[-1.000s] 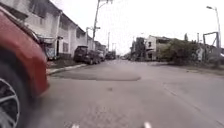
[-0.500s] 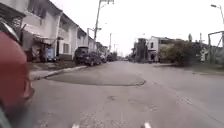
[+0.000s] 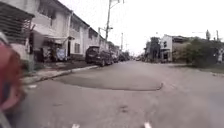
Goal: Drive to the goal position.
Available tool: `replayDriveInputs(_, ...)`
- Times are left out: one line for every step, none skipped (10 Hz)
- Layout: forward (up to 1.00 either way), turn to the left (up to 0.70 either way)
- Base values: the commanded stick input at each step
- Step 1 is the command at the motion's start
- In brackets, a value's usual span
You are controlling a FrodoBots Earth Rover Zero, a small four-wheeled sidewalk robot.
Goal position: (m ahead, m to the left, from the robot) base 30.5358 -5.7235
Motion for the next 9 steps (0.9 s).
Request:
replayDriveInputs(0.70,0.06)
replayDriveInputs(0.70,0.05)
replayDriveInputs(0.70,0.07)
replayDriveInputs(0.70,0.10)
replayDriveInputs(0.70,0.17)
replayDriveInputs(0.70,0.12)
replayDriveInputs(0.70,0.13)
replayDriveInputs(0.70,-0.27)
replayDriveInputs(0.70,-0.35)
